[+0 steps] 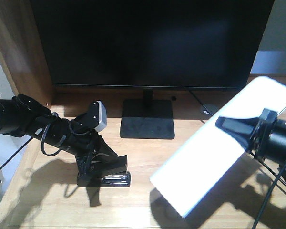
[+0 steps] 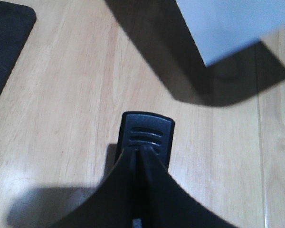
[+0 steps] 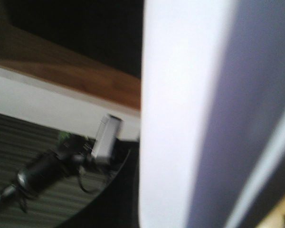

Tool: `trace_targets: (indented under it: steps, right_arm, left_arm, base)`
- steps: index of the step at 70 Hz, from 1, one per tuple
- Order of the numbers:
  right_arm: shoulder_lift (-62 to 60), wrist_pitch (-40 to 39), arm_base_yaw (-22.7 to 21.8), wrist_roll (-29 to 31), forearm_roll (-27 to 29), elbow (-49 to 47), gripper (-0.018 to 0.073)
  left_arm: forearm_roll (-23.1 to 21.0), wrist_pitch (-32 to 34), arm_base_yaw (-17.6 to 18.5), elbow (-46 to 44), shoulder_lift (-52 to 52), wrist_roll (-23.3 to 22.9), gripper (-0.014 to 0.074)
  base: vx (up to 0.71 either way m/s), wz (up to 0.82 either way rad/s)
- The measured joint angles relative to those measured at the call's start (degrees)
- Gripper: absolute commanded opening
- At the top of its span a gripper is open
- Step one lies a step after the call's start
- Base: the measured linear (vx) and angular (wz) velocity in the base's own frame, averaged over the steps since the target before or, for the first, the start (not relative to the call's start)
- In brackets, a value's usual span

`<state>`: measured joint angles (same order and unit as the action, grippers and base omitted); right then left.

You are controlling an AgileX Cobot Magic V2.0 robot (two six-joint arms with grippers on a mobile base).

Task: Grab stapler and paper to desk for stapling
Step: 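Swing the white paper in the right gripper over the desk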

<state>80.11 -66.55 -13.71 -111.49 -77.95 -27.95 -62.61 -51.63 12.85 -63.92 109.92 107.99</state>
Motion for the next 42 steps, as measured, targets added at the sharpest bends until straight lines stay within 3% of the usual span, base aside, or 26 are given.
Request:
trace_targets:
  steps: [25,42]
  right_arm:
    - [12.38,0.18,0.54,1.93,-10.03,-0.50,-0.0003]
    - [15.99,0.37,9.57,4.91,-11.75,-4.14,-0.0003]
  left_arm:
    - [0.00,0.00,0.00,0.00,0.00,0.00,-0.0006]
    - [0.00,0.00,0.00,0.00,0.00,0.00,-0.0006]
  base:
    - [0.00,0.00]
    - [0.00,0.00]
